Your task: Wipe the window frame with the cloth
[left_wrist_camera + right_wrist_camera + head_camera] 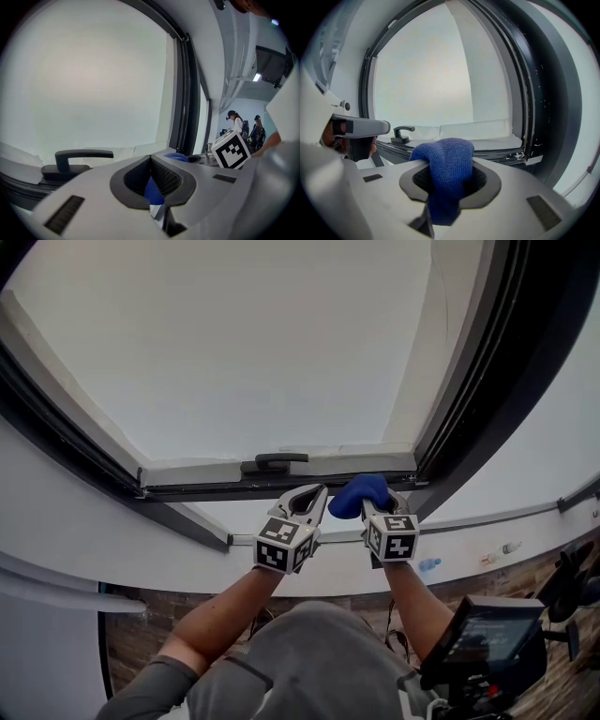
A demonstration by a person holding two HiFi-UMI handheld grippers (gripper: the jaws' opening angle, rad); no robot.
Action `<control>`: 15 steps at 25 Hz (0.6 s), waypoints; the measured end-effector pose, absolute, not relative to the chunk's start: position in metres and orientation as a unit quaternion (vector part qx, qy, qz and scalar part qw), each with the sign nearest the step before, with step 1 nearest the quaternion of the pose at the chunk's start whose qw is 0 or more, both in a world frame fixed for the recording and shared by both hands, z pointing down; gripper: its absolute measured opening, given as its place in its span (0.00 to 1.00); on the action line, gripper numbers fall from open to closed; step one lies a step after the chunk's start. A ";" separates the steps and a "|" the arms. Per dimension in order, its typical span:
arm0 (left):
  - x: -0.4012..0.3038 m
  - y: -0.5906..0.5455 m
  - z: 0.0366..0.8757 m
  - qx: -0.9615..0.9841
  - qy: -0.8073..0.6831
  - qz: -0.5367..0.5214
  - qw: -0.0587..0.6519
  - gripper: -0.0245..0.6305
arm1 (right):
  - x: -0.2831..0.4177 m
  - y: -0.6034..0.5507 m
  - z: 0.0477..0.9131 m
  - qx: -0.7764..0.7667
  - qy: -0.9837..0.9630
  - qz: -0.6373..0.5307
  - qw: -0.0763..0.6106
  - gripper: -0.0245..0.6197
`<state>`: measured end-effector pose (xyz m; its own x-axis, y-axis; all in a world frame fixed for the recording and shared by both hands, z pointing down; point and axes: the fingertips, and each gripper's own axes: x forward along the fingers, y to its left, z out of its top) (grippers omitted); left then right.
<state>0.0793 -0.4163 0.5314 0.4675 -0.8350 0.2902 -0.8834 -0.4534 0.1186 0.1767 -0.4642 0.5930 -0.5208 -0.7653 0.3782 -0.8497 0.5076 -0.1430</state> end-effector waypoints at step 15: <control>0.130 -0.434 0.548 0.867 -0.471 0.103 0.129 0.05 | 0.245 -0.485 0.604 0.520 -0.828 0.172 0.123 0.23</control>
<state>0.1299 -0.4344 0.5481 0.5353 -0.7894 0.3005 -0.8427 -0.5234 0.1260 0.2450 -0.4850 0.6042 -0.4289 -0.8185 0.3823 -0.9030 0.3996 -0.1577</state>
